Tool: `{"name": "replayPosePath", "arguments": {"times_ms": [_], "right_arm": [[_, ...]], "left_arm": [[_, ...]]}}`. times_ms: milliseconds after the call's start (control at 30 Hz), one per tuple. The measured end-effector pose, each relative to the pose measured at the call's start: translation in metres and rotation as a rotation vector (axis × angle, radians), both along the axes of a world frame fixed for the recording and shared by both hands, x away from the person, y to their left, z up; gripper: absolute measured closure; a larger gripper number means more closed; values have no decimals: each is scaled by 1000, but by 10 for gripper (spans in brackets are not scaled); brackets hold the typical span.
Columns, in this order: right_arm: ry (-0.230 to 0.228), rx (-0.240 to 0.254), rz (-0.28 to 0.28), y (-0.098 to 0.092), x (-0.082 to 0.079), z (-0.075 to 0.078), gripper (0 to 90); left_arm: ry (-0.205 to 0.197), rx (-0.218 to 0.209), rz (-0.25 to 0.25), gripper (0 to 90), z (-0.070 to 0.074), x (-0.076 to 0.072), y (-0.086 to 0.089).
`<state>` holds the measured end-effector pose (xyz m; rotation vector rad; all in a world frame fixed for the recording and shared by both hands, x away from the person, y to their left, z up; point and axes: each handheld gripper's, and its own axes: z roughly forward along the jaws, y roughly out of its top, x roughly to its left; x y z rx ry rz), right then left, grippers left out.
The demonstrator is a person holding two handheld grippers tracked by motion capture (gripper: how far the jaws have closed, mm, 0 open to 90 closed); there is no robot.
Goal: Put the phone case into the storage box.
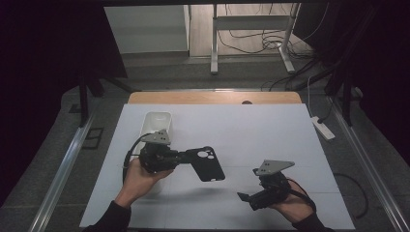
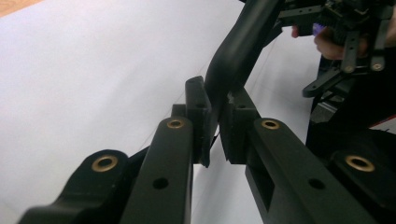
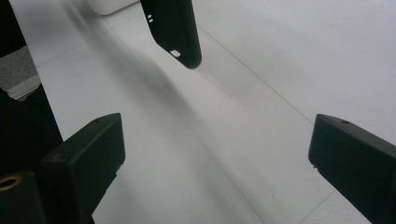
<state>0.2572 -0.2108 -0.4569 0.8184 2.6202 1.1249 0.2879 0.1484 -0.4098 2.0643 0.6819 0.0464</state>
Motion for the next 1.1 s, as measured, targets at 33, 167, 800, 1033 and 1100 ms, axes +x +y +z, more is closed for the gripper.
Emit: {"name": "replayPosePath", "arguments": {"times_ms": [33, 167, 800, 1033, 1100], "right_arm": [[2, 5, 0, -1, 0, 0, 27], [4, 9, -15, -5, -2, 1, 9], [-2, 10, -108, -37, -10, 1, 0], [13, -5, -149, -52, -15, -1, 0], [18, -1, -163, -56, -16, -2, 0]], "left_arm": [[0, 2, 3, 825, 1, 1, 2], [2, 9, 11, 825, 3, 3, 7], [-3, 54, 36, 825, 11, 14, 30], [-17, 65, 43, 825, 17, 17, 35], [-21, 64, 44, 825, 19, 18, 37]]}}
